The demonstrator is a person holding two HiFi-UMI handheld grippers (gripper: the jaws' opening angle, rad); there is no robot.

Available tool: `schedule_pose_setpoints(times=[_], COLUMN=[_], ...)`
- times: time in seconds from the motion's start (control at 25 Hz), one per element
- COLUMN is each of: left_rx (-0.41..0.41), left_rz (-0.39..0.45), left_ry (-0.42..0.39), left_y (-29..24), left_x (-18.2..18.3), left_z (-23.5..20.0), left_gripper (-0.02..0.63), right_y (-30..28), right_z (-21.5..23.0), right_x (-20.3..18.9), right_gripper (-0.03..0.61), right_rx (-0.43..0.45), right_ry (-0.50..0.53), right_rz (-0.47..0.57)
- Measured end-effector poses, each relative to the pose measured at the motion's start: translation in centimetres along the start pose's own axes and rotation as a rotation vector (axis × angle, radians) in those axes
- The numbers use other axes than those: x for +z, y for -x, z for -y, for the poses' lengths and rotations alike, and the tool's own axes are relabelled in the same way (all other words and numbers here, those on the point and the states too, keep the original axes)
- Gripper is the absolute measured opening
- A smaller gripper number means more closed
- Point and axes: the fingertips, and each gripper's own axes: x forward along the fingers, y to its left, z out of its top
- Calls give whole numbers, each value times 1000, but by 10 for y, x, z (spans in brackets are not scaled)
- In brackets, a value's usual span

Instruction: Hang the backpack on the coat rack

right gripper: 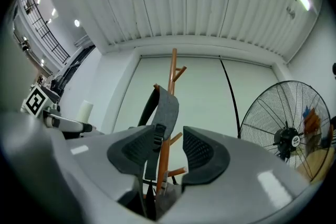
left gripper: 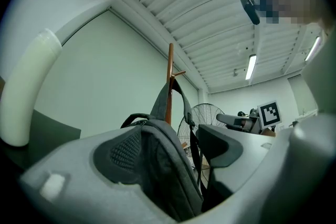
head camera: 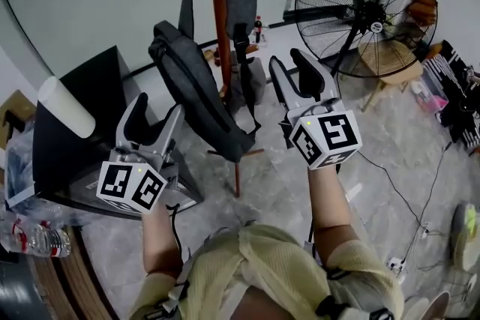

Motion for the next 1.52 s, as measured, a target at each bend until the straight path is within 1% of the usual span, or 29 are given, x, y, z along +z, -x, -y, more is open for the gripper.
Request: schedule_pose_setpoints(times=[0.2,0.24,0.48,0.56,0.72,0.88,0.96,1.04,1.12,1.32,1.52], left_rx=[17,23,67,69,57,42,33,35,42,43,53], left_rz=[-52,-52,-66,-65,-63,-41,-31,-31,-33,-40,-42], left_ry=[-1,-2,-33,-32,-21,-4,7,8,7,9,3], left_y=[8,10,19,20,21,23,24,24,24,24,25], left_x=[-17,-20,-26,-27,-27,-22,-20,-19,-18,-17,-15], left_z=[-2,-3,-4,-2,2,4,4,4,3,2,2], left_gripper=[335,315,307,268,229,134,133,132,92,87,87], right_y=[11,13,23,26,30,33,34,35,35,36,42], right_z=[-4,-4,-7,-8,-11,-17,-21,-25,-28,-32,-35], right_x=[-12,-14,-28,-34,-42,-46,-47,-45,-44,-41,-18], right_gripper=[170,166,132,126,110,70,44,2,2,2,2], right_rx=[-2,-5,-25,-25,-30,-36,-42,-42,-32,-27,-17], right_ry=[-28,-32,-65,-80,-107,-111,-97,-77,-67,-66,-74], right_rz=[-23,-26,-47,-56,-67,-79,-95,-97,-93,-84,-40])
